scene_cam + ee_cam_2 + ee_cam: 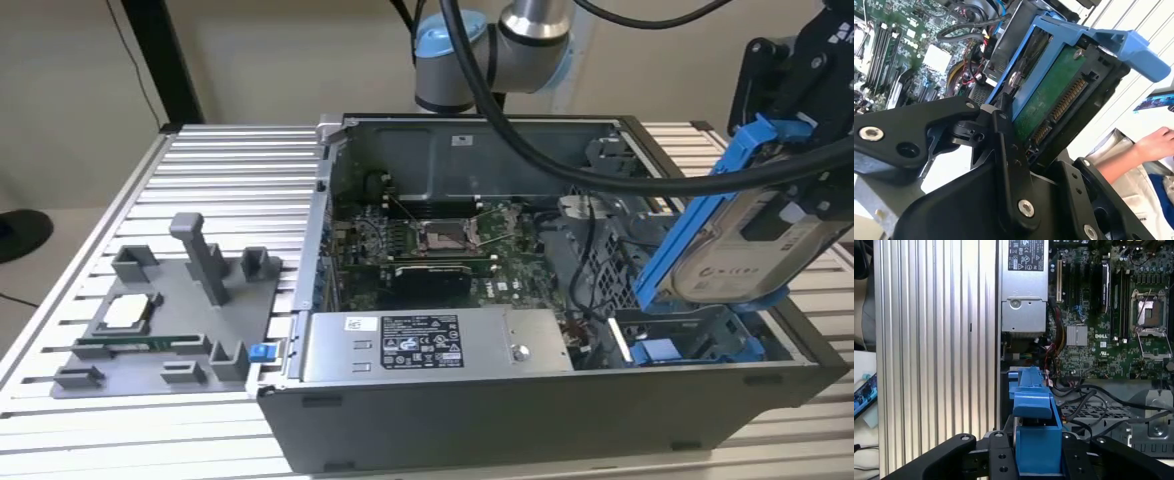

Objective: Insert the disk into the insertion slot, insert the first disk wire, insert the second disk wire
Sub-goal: 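Insert the disk into the insertion slot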

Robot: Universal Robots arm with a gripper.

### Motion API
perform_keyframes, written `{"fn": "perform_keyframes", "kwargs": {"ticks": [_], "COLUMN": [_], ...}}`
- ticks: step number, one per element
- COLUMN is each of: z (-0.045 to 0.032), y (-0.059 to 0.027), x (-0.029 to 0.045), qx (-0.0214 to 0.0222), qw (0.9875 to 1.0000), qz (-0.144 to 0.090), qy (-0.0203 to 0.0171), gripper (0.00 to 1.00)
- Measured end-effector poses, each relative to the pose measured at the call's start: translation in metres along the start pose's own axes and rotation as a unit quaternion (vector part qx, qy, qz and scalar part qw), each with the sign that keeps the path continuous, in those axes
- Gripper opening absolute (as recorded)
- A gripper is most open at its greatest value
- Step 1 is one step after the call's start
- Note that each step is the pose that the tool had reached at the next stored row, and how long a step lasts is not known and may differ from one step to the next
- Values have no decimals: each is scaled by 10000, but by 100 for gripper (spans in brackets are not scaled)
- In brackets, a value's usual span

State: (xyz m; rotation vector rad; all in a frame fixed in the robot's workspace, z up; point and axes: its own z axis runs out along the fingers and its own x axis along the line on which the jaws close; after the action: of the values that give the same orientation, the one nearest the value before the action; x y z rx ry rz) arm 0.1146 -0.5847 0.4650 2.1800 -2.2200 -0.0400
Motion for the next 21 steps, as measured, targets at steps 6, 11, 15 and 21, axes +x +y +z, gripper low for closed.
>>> {"fn": "perform_keyframes", "kwargs": {"ticks": [6,11,15,21], "z": [29,73,106,174], "y": [-1,-3,-5,-7], "x": [0,0,0,-1], "qx": [0,0,0,0], "qw": [10000,10000,10000,10000], "qz": [0,0,0,0], "qy": [-1,-1,-1,-2], "gripper": [0,0,0,0]}}
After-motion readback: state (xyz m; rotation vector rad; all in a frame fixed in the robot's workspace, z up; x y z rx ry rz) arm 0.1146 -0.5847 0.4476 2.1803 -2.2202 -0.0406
